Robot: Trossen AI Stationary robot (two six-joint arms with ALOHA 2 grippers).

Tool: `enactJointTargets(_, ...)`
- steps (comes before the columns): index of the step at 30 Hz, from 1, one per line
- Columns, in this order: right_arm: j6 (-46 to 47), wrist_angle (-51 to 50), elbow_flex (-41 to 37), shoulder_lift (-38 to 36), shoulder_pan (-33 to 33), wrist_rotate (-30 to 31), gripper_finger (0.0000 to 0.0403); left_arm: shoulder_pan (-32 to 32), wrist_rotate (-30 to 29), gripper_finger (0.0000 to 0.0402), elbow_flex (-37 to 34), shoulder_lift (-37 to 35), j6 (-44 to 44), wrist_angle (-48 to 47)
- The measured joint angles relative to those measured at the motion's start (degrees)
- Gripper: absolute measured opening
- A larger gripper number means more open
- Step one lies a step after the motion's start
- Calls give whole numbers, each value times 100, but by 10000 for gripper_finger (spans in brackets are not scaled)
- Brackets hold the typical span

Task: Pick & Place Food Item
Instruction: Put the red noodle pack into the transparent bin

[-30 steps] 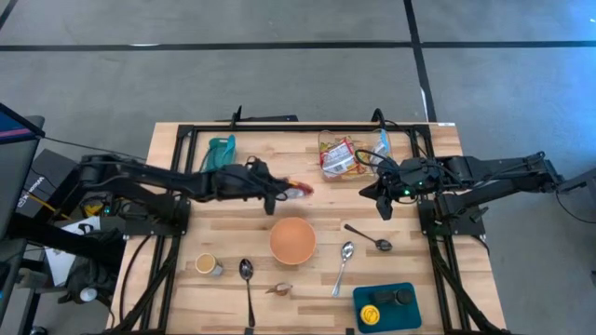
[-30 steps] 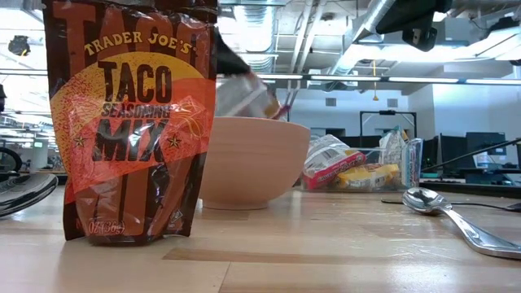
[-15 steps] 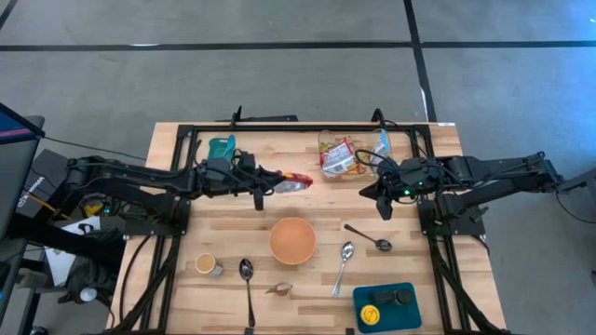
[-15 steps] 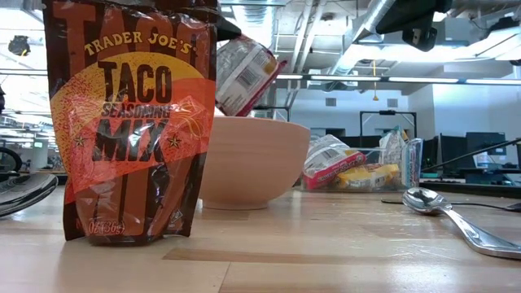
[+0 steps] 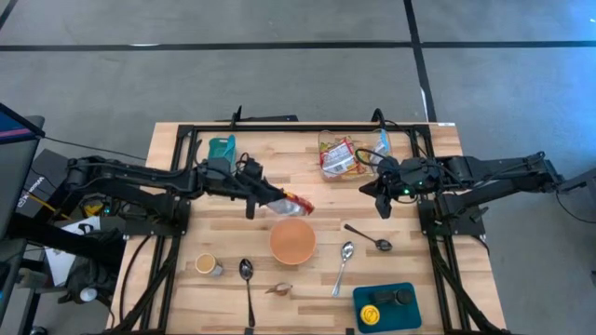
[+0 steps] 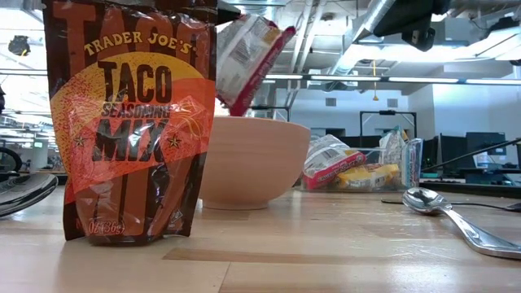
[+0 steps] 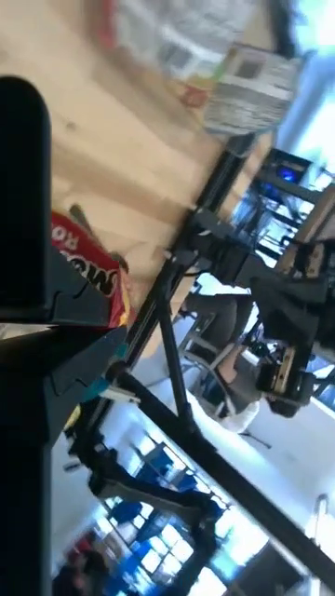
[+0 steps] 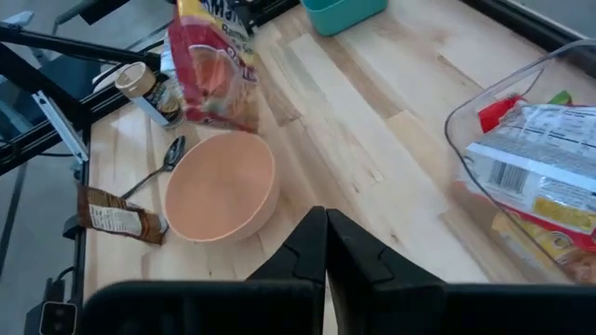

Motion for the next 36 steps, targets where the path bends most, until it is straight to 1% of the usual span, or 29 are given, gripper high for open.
enactJointTargets(4,-1,0,0,0,1,27,1,87,-104,0,0,0,644,171)
enactJointTargets(9,1,2,0,0,1,26,1,222,-1194,0,0,0,752,686)
enactJointTargets(12,4,2,0,0,1,25,1,301,-1507,0,0,0,708,836)
enactJointTargets(14,6,2,0,0,1,25,1,357,-1515,0,0,0,376,821)
enactJointTargets(16,12,7,0,0,1,37,1,387,-1537,0,0,0,-138,789)
enactJointTargets(18,14,63,0,0,3,144,1,387,-1539,0,0,0,-526,757)
enactJointTargets(21,-9,243,0,0,3,327,1,372,-1530,0,0,0,-914,752)
enactJointTargets(23,-190,388,0,0,3,455,1,358,-1528,0,0,0,-1139,752)
enactJointTargets(27,-602,720,0,-2,2,578,1,323,-1506,0,8,89,-1480,817)
enactJointTargets(31,-863,920,0,-2,-1,585,1,241,-1510,0,9,313,-1510,998)
enactJointTargets(36,-887,889,0,121,-48,584,1,210,-1491,0,9,759,-1573,1499)
